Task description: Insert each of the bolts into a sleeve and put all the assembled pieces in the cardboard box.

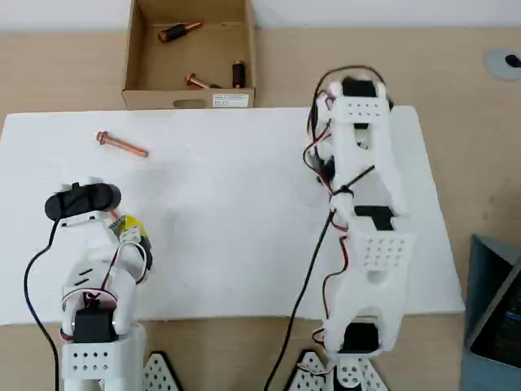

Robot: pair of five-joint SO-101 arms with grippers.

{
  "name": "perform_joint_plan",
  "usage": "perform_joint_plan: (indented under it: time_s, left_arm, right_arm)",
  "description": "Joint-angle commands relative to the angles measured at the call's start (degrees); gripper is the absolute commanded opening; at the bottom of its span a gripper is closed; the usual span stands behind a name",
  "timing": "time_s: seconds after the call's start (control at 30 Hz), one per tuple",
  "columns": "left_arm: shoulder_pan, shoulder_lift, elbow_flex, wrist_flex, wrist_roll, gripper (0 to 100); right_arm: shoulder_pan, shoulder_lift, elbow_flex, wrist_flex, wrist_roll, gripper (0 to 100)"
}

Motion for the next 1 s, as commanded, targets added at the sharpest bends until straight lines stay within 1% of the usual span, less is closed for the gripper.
perform_joint_plan:
  time_s: [0.0, 0.1, 0.23, 0.47, 0.67, 0.83, 0.87, 0.97]
  left_arm:
    - [-0.4, -0.3, 0.6, 0.1, -0.3, 0]
    - [-0.4, -0.3, 0.6, 0.1, -0.3, 0]
    - [-0.4, -0.3, 0.6, 0.1, -0.3, 0]
    - [-0.3, -0.3, 0.6, 0.1, -0.3, 0]
    - [-0.4, -0.3, 0.6, 0.1, -0.4, 0]
    - [-0.4, -0.2, -0.6, 0.2, -0.4, 0]
    - [-0.4, -0.2, -1.6, 0.7, -0.4, 0]
    - [-0.1, -0.1, -7.2, 6.3, -0.3, 0]
  right_arm:
    - [-2.5, -8.1, -6.6, 4.1, 1.4, 0.9]
    - [-3.6, -11.4, -8.8, 6.2, 3.6, 0.9]
    - [-3.4, -16.5, -9.5, 7.3, 7.7, 0.9]
    - [-3.2, -29.5, -6.1, 8.5, 13.9, 0.9]
    - [-3.2, -45.2, 3.3, 8.5, 17.6, 0.9]
    - [-3.2, -59.7, 15.4, 8.0, 19.0, 0.9]
    - [-3.2, -62.5, 17.9, 8.0, 18.9, 0.9]
    - [-3.2, -69.8, 25.5, 7.2, 18.7, 0.9]
